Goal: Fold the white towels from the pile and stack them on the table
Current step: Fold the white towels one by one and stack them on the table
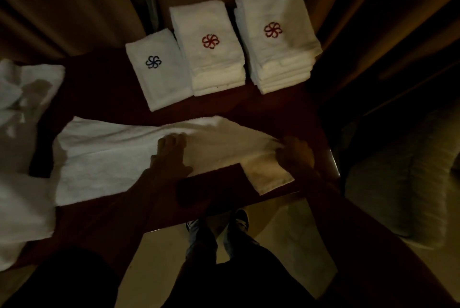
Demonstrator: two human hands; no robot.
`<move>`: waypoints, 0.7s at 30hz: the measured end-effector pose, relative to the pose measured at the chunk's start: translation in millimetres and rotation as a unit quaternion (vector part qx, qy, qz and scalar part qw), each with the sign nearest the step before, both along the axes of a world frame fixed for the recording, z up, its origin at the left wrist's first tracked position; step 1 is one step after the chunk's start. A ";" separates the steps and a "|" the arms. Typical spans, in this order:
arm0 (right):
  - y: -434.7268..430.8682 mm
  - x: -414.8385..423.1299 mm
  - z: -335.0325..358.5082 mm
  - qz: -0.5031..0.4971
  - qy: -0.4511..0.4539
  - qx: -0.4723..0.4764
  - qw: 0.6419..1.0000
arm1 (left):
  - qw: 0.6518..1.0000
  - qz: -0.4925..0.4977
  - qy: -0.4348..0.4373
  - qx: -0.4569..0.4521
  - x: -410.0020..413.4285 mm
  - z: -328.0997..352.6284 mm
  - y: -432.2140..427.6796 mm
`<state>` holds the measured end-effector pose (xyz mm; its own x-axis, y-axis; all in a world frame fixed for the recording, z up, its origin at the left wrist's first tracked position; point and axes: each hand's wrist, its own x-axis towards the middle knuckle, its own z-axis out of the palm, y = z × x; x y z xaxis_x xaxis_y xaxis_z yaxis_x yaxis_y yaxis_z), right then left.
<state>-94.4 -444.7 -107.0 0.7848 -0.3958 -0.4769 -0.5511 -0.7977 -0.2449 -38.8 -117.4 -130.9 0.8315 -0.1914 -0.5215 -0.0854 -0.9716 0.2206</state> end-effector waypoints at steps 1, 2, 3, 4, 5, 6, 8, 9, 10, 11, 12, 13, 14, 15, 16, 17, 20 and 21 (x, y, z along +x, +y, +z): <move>-0.7 4.1 4.1 -0.015 -0.043 -0.013 0.999 | 1.000 0.000 0.002 -0.008 2.1 0.7 4.5; -0.1 8.9 7.5 -0.020 -0.110 -0.016 0.994 | 1.000 0.000 0.000 -0.012 4.8 1.5 7.8; 1.6 13.0 9.8 -0.016 -0.186 -0.006 0.982 | 1.000 -0.004 -0.003 -0.013 7.3 3.7 9.5; 4.2 18.3 14.0 0.003 -0.252 0.004 0.968 | 1.000 -0.015 -0.002 -0.007 10.0 6.6 9.8; 5.7 23.9 16.0 0.030 -0.303 0.007 0.953 | 1.000 -0.028 -0.001 0.003 12.4 9.1 10.4; 6.3 28.3 18.5 0.057 -0.325 0.004 0.944 | 0.999 -0.036 0.005 0.015 14.1 11.0 11.5; 6.6 30.2 25.6 0.108 -0.294 -0.027 0.949 | 0.999 -0.033 0.022 0.032 15.6 12.1 15.5; 5.7 28.2 28.5 0.129 -0.254 -0.048 0.957 | 0.998 -0.030 0.025 0.040 15.5 10.8 17.6; 4.7 23.9 30.5 0.147 -0.195 -0.062 0.968 | 0.998 -0.026 0.027 0.048 14.9 10.2 18.6; 3.2 18.7 27.9 0.162 -0.147 -0.073 0.973 | 0.998 -0.021 0.028 0.054 14.0 10.5 18.3; 2.2 12.7 25.9 0.168 -0.115 -0.083 0.975 | 0.998 -0.017 0.030 0.059 13.3 9.9 17.8; 1.2 7.6 22.3 0.168 -0.088 -0.083 0.978 | 0.997 -0.017 0.031 0.064 12.9 10.3 16.8; 0.7 2.6 19.0 0.162 -0.056 -0.080 0.982 | 0.997 -0.017 0.032 0.070 13.1 10.4 15.8; -0.7 -2.6 14.3 0.151 -0.022 -0.071 0.986 | 0.996 -0.020 0.032 0.076 13.1 10.0 15.5; -1.0 -7.2 10.6 0.137 0.011 -0.058 0.989 | 0.996 -0.022 0.034 0.081 13.5 9.9 15.9; -1.4 -11.2 6.6 0.115 0.033 -0.035 0.992 | 0.995 -0.025 0.036 0.086 14.4 8.9 17.5; 1.6 -13.0 5.5 0.062 0.024 0.012 0.998 | 0.996 -0.035 0.036 0.073 17.2 5.9 23.1; 3.6 -10.6 6.8 0.076 0.007 -0.001 0.997 | 0.998 -0.025 0.030 0.059 17.4 5.2 23.5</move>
